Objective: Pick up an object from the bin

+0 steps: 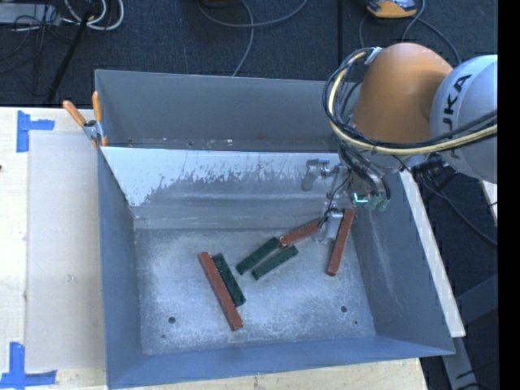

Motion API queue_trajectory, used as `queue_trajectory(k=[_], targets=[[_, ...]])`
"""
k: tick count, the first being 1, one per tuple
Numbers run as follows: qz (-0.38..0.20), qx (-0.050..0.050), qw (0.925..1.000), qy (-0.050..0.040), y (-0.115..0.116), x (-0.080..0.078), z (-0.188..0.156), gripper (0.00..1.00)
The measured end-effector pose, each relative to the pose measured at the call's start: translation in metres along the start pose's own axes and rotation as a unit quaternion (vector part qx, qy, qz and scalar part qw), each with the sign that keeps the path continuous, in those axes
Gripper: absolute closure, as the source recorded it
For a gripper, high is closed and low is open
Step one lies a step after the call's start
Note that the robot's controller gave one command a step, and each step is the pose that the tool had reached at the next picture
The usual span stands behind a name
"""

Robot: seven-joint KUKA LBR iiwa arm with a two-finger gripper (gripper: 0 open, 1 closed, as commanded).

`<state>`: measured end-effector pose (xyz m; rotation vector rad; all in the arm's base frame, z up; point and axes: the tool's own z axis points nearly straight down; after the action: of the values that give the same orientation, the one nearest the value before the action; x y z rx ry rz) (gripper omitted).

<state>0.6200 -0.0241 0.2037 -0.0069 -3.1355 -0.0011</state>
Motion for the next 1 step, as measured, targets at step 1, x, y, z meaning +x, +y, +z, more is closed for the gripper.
queue_trajectory(k=[1], targets=[[-0.119, 0.000, 0.9929, 0.0005, 0.0073, 0.0283, 0.1291, 0.00]])
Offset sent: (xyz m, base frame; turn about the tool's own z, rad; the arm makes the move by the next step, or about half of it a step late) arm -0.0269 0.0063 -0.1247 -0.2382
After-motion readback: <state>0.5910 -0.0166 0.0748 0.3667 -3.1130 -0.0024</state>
